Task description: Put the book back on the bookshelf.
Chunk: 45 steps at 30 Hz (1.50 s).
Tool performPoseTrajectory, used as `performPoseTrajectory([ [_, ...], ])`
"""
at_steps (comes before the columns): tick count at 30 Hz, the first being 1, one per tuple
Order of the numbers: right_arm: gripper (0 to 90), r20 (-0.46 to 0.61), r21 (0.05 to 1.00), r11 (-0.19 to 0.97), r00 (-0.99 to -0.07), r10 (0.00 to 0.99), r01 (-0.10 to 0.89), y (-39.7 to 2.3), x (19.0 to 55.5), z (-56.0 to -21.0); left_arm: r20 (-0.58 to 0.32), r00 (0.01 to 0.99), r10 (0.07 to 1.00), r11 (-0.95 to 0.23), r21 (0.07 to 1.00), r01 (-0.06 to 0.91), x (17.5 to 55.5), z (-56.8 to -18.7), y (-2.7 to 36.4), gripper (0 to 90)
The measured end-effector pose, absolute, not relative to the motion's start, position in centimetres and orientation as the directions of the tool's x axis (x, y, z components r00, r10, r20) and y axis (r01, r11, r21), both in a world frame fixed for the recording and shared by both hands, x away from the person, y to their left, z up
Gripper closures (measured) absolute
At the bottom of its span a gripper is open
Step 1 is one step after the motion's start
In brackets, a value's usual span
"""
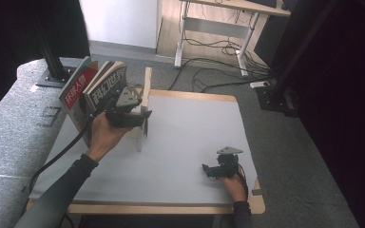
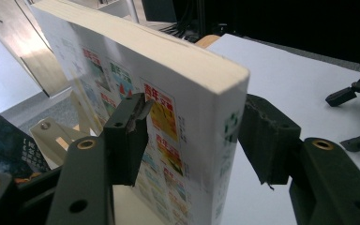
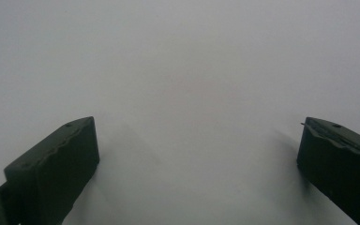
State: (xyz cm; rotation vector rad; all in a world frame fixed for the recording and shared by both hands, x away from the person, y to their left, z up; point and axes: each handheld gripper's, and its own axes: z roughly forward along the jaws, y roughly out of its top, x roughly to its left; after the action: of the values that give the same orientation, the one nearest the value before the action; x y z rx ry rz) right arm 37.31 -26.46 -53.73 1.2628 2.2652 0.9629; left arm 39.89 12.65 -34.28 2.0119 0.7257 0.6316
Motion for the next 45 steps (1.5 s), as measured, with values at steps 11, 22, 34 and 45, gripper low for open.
performPoseTrajectory([
  [11,0.0,0.007,0.717,0.363,-0.528,0.849,0.595,-26.5,37.3,-53.7,0.152,0.692,0.706,-0.432,0.866,0.251,40.7,-34.8,12.3,47.8],
  [22,0.0,0.005,0.718,0.365,-0.529,0.849,0.593,-26.5,37.3,-53.7,0.158,0.695,0.702,-0.438,0.865,0.245,41.4,-35.0,12.1,47.0],
  [34,0.0,0.006,0.718,0.364,-0.529,0.849,0.593,-26.5,37.3,-53.7,0.145,0.722,0.677,-0.445,0.862,0.244,40.9,-35.0,12.0,36.1],
  [45,0.0,0.005,0.718,0.364,-0.528,0.849,0.593,-26.4,37.3,-53.7,0.022,0.791,0.611,-0.393,0.876,0.279,39.8,-35.0,12.8,14.2],
])
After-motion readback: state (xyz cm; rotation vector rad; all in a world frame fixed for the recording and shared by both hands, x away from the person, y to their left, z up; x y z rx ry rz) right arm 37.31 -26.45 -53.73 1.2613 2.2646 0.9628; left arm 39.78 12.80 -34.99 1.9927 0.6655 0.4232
